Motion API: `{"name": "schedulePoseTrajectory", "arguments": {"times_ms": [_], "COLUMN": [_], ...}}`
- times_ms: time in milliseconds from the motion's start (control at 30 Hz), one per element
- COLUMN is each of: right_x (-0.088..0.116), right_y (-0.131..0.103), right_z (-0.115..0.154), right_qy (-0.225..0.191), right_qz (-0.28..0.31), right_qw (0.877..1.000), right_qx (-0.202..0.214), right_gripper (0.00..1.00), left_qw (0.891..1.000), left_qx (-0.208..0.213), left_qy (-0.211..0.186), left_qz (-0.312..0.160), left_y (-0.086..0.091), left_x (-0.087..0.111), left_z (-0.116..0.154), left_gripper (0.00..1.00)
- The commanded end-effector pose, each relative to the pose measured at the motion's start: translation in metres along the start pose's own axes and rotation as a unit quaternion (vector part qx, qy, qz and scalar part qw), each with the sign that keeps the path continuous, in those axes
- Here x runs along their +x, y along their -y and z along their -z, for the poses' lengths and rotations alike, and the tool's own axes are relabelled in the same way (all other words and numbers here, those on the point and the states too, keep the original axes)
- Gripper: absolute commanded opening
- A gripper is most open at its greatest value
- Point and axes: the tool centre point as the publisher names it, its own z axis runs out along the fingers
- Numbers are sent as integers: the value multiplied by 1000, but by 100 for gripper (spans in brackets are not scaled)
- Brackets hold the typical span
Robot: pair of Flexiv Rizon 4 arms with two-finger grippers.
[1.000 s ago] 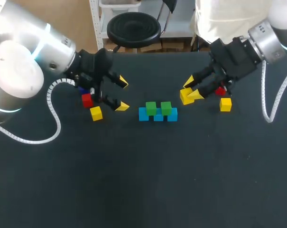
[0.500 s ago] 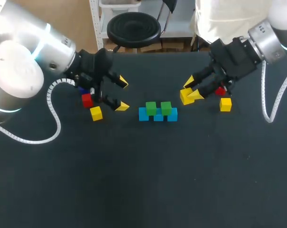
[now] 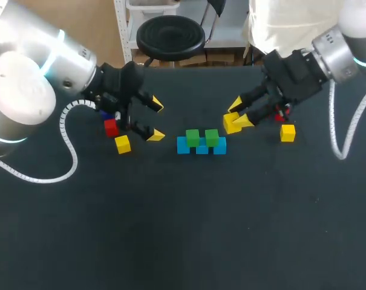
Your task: Place the blue cubes, place green cubes on the blue cubes, place the yellow cubes on the green cubes, then place the red cubes on the yellow cubes, and place purple cube on the red cubes.
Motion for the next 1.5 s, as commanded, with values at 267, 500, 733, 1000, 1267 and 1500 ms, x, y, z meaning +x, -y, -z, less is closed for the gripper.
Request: {"name": "schedulePoseTrajectory", "arguments": {"times_ms": [267, 500, 733, 1000, 1267, 1500], "right_x": [-21, -19, -14, -4, 1, 1], "right_y": [12, 9, 9, 11, 11, 11], "right_z": [-31, -39, -51, -59, -60, -60], "right_qy": [-3, -7, -2, 3, -2, -2], "right_qz": [-40, -57, -55, -70, -81, -81], "right_qw": [999, 998, 997, 997, 996, 996], "right_qx": [23, 37, 46, 43, 39, 39], "right_gripper": [0, 0, 0, 0, 0, 0], "left_qw": [1000, 1000, 1000, 1000, 1000, 1000], "left_qx": [-1, -1, -1, -1, -1, -1], "left_qy": [3, 3, 3, 3, 3, 3], "left_qz": [-2, -2, -2, -2, -2, -2], "left_y": [1, 1, 1, 1, 1, 1], "left_x": [2, 2, 2, 2, 2, 2], "left_z": [0, 0, 0, 0, 0, 0], "left_gripper": [100, 100, 100, 100, 100, 100]}}
